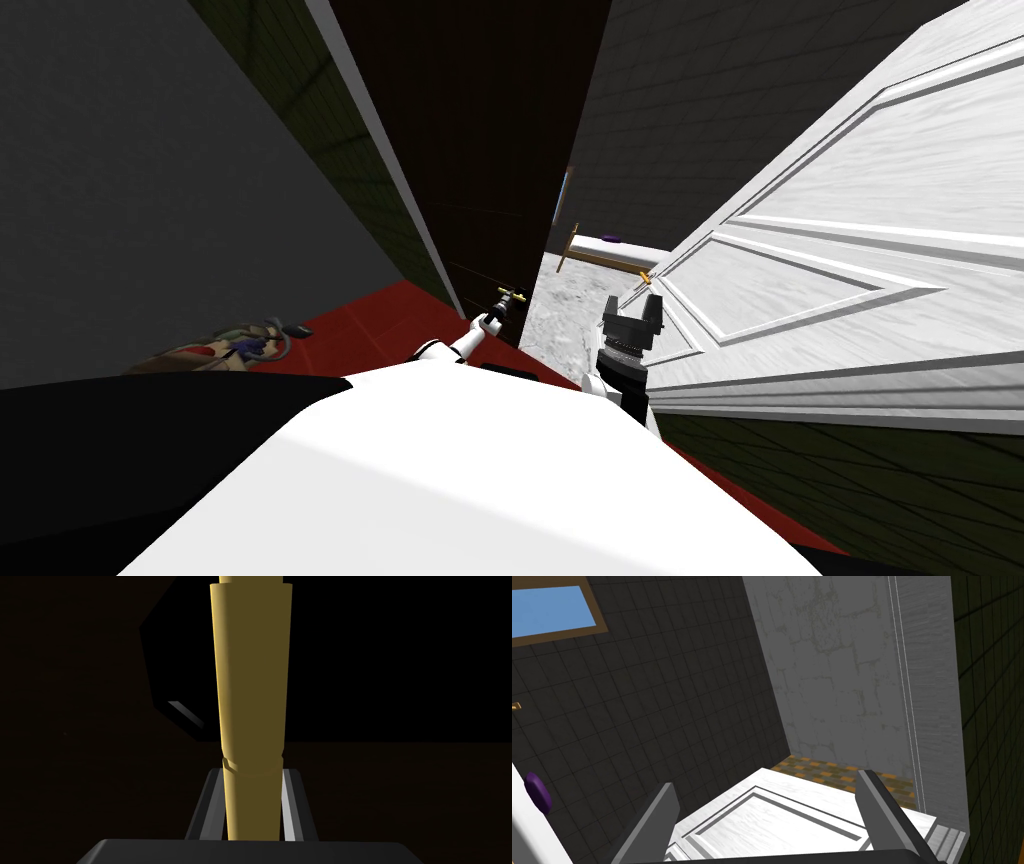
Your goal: Push the door open
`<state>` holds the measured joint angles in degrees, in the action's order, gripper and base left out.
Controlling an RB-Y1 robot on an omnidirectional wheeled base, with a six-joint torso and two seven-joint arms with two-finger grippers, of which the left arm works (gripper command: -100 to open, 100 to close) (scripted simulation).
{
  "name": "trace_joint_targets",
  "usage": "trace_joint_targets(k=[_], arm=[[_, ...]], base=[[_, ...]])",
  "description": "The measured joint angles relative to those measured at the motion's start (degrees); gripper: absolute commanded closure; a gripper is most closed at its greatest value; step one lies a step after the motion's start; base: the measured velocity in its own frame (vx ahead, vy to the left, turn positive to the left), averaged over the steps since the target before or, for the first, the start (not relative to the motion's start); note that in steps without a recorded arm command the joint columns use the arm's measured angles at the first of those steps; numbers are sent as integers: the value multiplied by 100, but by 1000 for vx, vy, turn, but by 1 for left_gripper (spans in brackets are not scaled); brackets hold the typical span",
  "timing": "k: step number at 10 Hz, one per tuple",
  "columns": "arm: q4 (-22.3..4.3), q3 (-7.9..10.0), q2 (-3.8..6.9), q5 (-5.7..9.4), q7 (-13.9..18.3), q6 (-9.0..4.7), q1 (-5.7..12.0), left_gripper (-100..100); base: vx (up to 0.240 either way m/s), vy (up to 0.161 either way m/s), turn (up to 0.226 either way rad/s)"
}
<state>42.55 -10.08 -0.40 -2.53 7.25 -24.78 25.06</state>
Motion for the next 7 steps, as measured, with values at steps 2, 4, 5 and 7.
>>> trace_joint_targets(k=[2, 4, 5, 7], arm=[[29, 1, 40, 4, 7, 29, -55, 100], [19, 78, 97, 24, -27, 81, -83, 100], [6, 116, 150, 39, -37, 51, -79, 100], [87, 233, 211, 62, -102, 50, -99, 100]], base=[[121, -92, 33], [168, -136, 66], [209, -144, 70], [164, -163, 65]])
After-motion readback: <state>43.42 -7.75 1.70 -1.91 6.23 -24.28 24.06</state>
